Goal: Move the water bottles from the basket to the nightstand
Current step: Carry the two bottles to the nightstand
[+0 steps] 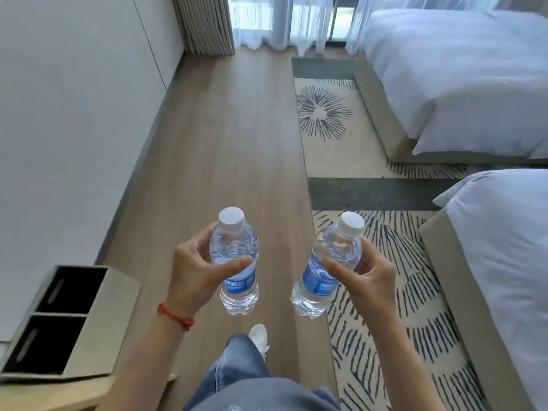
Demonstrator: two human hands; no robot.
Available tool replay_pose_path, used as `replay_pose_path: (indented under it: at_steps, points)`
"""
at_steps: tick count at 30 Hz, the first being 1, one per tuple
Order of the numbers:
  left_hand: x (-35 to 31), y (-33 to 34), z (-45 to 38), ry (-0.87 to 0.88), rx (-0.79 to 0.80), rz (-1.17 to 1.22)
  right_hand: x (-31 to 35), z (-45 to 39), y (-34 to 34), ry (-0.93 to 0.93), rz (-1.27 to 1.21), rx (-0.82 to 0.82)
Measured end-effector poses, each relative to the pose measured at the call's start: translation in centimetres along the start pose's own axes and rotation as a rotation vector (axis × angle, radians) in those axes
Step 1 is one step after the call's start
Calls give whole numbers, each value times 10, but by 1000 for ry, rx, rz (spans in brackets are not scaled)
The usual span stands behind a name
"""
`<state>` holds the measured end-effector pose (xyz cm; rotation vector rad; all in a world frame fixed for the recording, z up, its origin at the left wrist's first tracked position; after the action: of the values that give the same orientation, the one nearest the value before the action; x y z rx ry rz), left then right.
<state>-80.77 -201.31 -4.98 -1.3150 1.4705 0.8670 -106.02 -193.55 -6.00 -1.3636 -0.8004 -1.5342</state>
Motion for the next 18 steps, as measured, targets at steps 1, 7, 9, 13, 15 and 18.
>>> replay_pose_path:
  at_steps: [1, 7, 9, 13, 15, 18]
  points:
    - [4, 1, -24, 3, 6, 0, 7, -21, 1, -1, -12, -20]
    - [34, 23, -148, 5, 11, 2, 33, -136, -2, -11, -33, -83]
    - [47, 35, -185, 3, 15, 8, 37, -173, -6, -7, -48, -98]
    - [77, 64, -255, -12, 25, 22, 43, -251, -20, -7, -57, -103]
    - [90, 83, -292, -13, 24, 17, 46, -293, -30, -6, -59, -107]
    - [107, 112, -348, -27, 3, 35, 57, -353, -47, -4, -49, -98]
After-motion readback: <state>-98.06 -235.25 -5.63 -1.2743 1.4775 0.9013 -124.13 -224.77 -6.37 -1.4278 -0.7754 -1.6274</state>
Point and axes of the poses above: each hand's wrist, its own z-axis away from the middle knuckle, its own y-axis out of the palm, x = y × z, the point moved 7 cm from there along -z, towards the middle knuckle, and after that the axes turned 13 degrees about y, right-handed, at the moved point
